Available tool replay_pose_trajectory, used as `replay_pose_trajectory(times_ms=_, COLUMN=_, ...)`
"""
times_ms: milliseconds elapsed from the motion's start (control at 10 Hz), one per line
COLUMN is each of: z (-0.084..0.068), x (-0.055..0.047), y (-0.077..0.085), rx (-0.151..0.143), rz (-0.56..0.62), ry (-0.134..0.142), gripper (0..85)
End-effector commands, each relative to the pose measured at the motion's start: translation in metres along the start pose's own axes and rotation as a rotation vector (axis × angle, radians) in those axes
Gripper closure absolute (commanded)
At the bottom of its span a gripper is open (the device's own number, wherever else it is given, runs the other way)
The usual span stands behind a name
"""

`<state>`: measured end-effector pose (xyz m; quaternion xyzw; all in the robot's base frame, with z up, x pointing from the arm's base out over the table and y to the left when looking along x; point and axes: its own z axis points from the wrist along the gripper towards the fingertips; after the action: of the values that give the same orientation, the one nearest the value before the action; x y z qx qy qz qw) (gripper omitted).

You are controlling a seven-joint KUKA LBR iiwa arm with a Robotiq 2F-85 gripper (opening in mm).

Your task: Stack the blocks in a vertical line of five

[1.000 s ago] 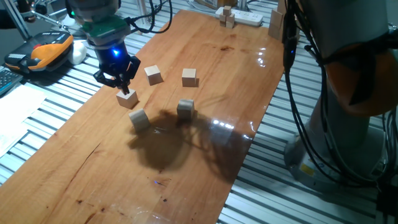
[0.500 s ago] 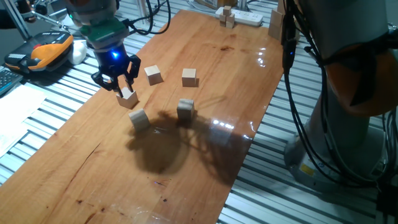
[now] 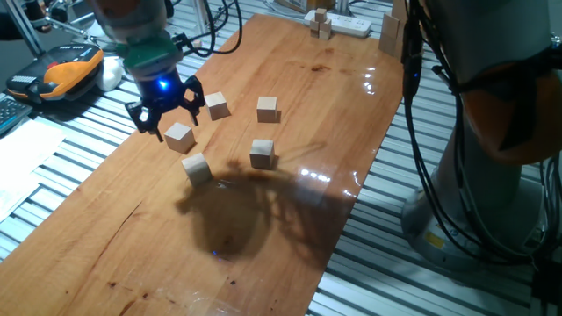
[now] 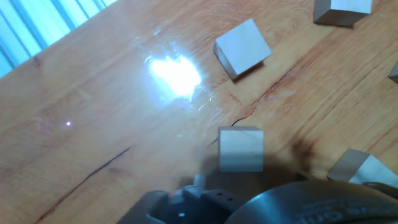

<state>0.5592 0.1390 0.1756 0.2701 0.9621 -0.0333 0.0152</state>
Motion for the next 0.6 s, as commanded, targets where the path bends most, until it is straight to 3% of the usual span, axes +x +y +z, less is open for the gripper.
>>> replay_pose_trajectory(times_ms=0, z=0.003, x=0.000, y=0.000, rx=0.001, rz=-0.003, ry=-0.002, gripper=0.0)
replay_pose_trajectory(times_ms=200, z=0.009, x=0.000, y=-0.001, rx=0.007, rz=-0.003, ry=-0.006, gripper=0.0)
replay_pose_trajectory(times_ms=300, z=0.010, x=-0.001, y=-0.002, rx=0.006, rz=-0.005, ry=-0.005, gripper=17.0)
replay_pose_trajectory(times_ms=500, z=0.015, x=-0.004, y=-0.005, rx=0.001, rz=-0.012, ry=-0.007, gripper=17.0)
